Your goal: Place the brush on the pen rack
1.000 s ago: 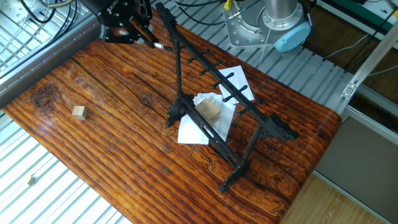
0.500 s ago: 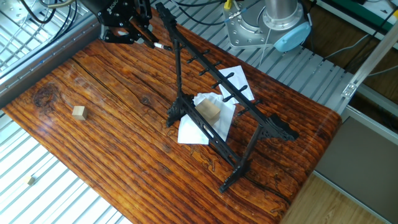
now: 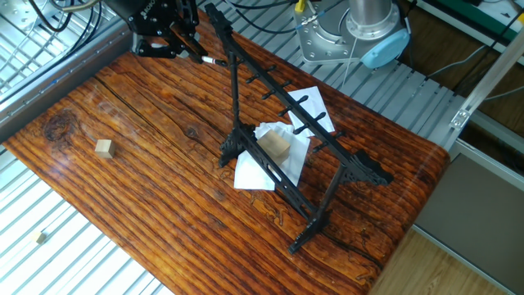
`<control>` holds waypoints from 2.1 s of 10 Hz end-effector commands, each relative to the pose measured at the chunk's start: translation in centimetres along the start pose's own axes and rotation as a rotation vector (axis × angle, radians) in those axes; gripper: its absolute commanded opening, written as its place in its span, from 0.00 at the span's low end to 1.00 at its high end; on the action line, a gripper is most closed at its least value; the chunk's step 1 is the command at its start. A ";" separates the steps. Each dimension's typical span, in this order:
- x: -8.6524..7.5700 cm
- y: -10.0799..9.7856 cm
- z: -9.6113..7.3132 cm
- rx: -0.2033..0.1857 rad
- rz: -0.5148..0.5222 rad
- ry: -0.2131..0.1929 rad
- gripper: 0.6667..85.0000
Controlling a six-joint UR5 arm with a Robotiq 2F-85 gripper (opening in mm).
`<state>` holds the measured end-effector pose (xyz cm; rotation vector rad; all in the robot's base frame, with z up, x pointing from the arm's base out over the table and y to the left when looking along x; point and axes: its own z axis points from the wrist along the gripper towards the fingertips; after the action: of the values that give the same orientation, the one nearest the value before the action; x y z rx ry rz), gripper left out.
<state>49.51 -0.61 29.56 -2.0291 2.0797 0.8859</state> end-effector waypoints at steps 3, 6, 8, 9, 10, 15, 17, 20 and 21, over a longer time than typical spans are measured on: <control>-1.2 -0.3 -0.3 0.000 -0.008 -0.012 0.00; -1.1 -0.8 -0.2 0.013 -0.009 -0.005 0.00; -0.9 -1.2 -0.1 0.026 -0.013 0.012 0.00; -0.7 -1.4 0.0 0.035 -0.011 0.021 0.00; -0.7 -1.3 -0.1 0.035 -0.006 0.023 0.00; -0.8 -0.7 -0.3 0.032 -0.001 0.026 0.00; -0.9 -0.7 -0.3 0.032 -0.004 0.026 0.00; -0.7 -0.4 -0.2 0.017 -0.039 0.037 0.00; -0.7 -0.3 -0.1 0.012 -0.054 0.039 0.00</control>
<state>50.07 -0.22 29.71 -2.0721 2.0774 0.8236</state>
